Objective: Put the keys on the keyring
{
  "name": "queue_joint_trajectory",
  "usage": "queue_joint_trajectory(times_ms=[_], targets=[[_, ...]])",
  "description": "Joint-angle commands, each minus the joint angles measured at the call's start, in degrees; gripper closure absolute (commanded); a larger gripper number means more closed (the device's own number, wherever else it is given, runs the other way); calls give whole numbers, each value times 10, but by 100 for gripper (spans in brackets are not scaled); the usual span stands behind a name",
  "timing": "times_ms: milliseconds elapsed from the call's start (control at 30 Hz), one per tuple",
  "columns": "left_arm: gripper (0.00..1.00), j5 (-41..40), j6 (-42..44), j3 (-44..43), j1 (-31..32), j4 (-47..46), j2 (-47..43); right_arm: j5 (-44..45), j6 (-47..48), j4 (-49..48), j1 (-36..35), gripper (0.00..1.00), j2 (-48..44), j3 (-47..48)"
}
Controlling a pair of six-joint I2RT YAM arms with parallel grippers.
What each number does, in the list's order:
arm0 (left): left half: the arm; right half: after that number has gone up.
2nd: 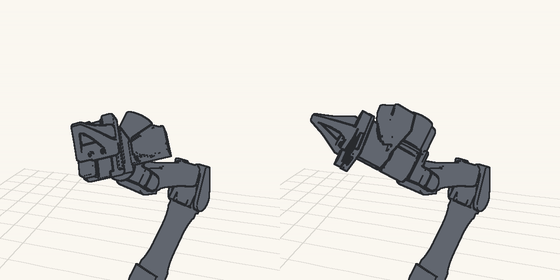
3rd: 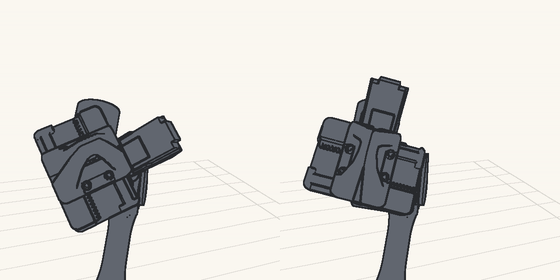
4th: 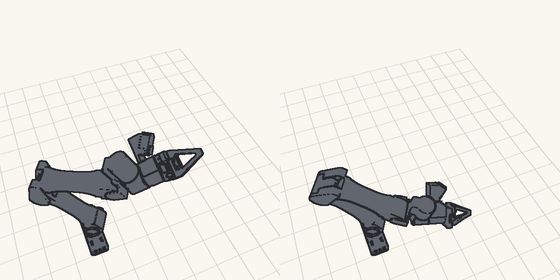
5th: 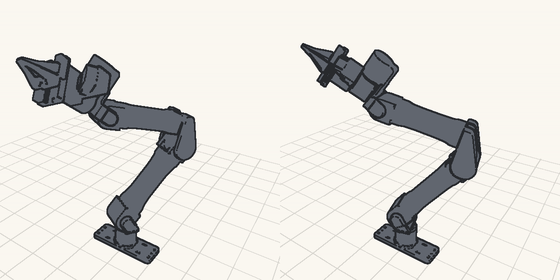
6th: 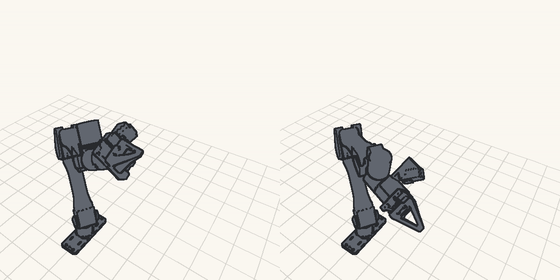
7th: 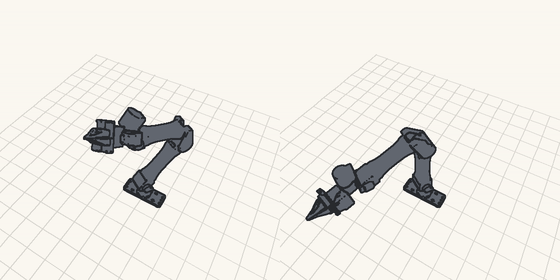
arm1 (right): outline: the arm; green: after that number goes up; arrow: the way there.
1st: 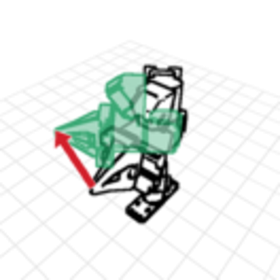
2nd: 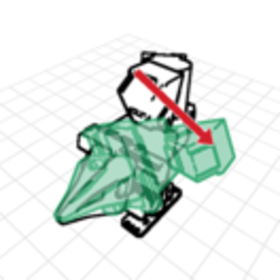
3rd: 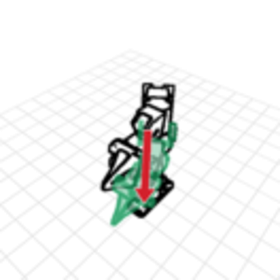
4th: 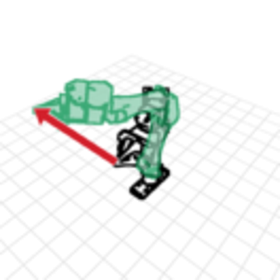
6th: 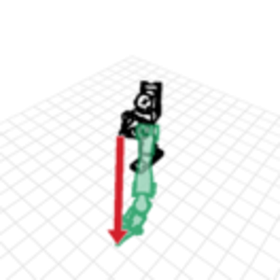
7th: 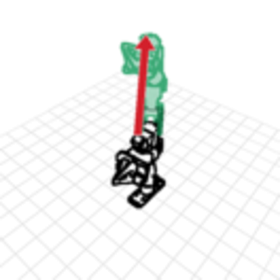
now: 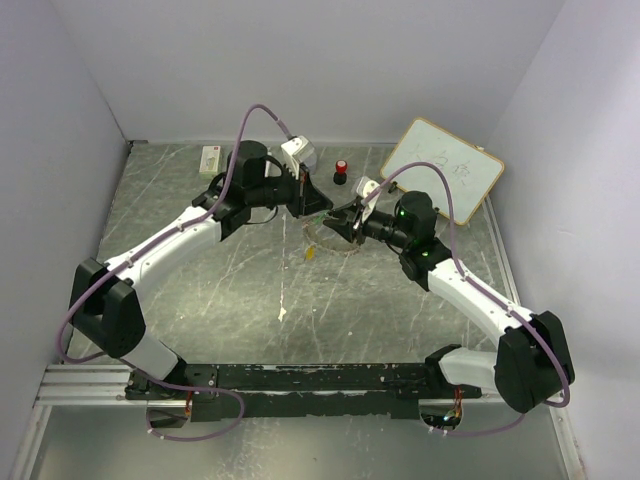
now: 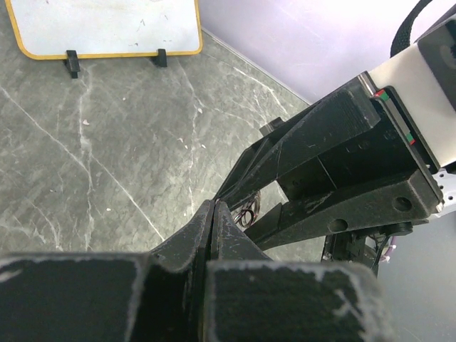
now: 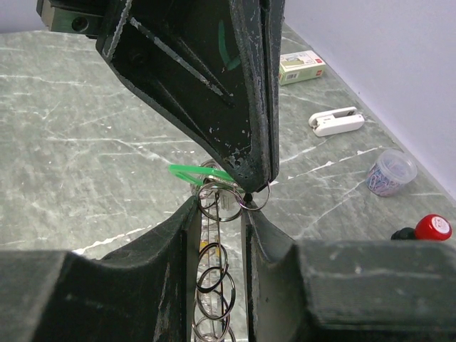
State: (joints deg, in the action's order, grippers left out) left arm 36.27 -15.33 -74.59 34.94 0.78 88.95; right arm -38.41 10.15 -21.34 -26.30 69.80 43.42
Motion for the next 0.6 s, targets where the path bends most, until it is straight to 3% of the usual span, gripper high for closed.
queue_joint_trajectory(times_ms=[0, 133, 300, 567], targets=[[93, 8, 7, -21, -10, 4, 10, -32, 7, -23, -3, 100, -21, 1], [92, 7, 7, -24, -15, 8, 15, -32, 8, -23, -3, 100, -24, -1], [75, -22, 8, -29, -19, 23, 16, -32, 8, -22, -3, 100, -26, -1], [65, -144, 9, -21, -24, 33, -18, -31, 9, -23, -4, 100, -26, -3]])
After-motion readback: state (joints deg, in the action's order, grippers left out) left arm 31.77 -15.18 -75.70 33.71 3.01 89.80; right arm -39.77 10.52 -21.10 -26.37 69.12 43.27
